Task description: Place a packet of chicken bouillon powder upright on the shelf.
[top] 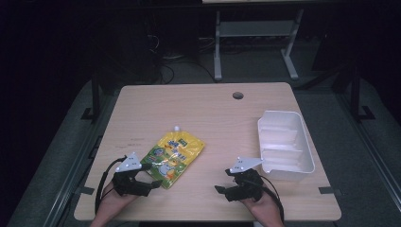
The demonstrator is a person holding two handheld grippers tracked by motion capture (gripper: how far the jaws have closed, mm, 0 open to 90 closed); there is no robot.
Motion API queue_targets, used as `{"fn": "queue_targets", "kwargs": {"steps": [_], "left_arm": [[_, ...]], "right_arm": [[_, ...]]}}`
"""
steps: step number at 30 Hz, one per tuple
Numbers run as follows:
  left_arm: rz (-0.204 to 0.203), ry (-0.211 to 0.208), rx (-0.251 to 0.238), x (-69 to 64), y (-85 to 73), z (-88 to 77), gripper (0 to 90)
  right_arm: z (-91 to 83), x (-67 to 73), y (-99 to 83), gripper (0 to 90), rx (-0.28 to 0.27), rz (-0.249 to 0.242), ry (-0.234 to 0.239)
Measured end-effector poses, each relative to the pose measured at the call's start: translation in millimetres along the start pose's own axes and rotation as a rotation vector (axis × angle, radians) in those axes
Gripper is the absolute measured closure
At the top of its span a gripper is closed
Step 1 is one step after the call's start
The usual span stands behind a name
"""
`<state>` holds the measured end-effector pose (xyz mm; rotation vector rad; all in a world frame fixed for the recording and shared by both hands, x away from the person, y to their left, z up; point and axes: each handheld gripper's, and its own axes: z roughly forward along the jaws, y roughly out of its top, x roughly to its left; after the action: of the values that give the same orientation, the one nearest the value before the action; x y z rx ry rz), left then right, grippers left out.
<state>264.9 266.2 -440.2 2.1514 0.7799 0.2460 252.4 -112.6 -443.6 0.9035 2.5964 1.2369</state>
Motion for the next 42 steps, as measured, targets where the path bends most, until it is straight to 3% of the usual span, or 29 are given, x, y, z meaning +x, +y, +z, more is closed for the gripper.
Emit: {"fn": "queue_targets", "kwargs": {"steps": [15, 30, 37, 42], "left_arm": [[-0.071, 0.066, -0.012, 21.5, -2.8, -4.9, 25.5], [-0.083, 0.079, -0.007, 32.4, -0.5, -3.8, 33.0], [-0.11, 0.088, -0.019, 39.8, 1.7, -3.0, 38.5], [-0.117, 0.094, -0.017, 43.2, 1.8, -1.6, 44.3]], "right_arm": [[8.2, 2.6, 4.1, 24.1, 0.008, 0.002, 0.006], [18.2, 0.1, 15.6, 19.5, 0.007, 0.027, 0.032], [24.9, -6.0, 36.0, 18.9, 0.004, 0.038, 0.042], [37.6, -18.8, 62.4, 19.2, 0.011, 0.078, 0.042]]}}
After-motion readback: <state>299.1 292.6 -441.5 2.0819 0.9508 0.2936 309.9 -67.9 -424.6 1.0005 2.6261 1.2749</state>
